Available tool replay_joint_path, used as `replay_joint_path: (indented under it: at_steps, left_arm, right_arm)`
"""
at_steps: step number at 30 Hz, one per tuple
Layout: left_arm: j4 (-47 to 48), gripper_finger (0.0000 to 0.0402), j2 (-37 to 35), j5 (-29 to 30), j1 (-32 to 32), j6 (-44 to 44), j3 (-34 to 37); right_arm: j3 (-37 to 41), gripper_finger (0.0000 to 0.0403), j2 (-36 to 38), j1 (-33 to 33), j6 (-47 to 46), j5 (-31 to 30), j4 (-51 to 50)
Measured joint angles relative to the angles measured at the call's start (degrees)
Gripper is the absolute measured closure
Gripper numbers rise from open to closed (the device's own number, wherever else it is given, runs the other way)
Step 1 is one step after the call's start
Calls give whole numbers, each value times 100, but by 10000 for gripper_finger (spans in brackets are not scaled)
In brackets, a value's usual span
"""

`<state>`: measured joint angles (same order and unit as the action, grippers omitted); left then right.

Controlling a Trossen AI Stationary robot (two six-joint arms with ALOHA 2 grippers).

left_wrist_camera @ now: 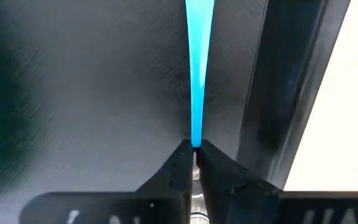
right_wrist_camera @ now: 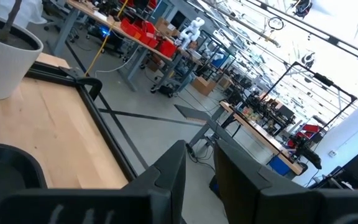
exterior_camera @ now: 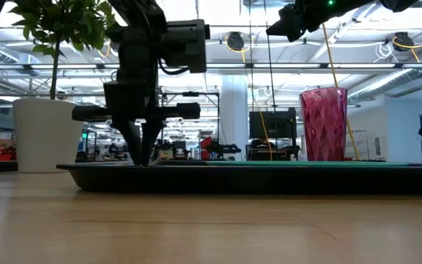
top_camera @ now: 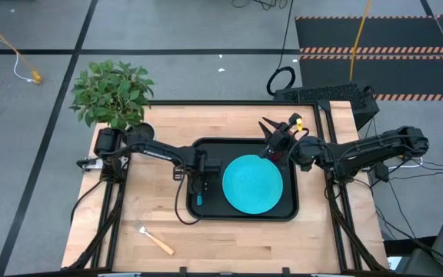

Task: Pick and place plate/cup/fork/spoon on tray
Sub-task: Put the blue spoon on the black serving tray to the left of the blue plate

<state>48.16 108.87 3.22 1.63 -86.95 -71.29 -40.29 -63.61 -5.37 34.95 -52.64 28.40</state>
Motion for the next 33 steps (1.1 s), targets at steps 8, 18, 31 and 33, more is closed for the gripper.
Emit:
replay_joint_path:
  at_steps: [8, 18, 31, 33]
  left_arm:
    - [-100, 374, 36, 26, 0, -215, 0]
    - [-160, 372, 36, 33, -9, -119, 0]
    - [-131, 353, 36, 94, -81, -145, 0]
    - [-145, 333, 36, 94, -92, -142, 0]
  right_arm:
    - [-1, 325, 0, 0, -1, 0, -7]
    - [-1, 326, 0, 0, 1, 2, -9]
    - [-1, 325, 0, 0, 1, 20, -15]
    - [-1, 326, 0, 0, 1, 20, -17]
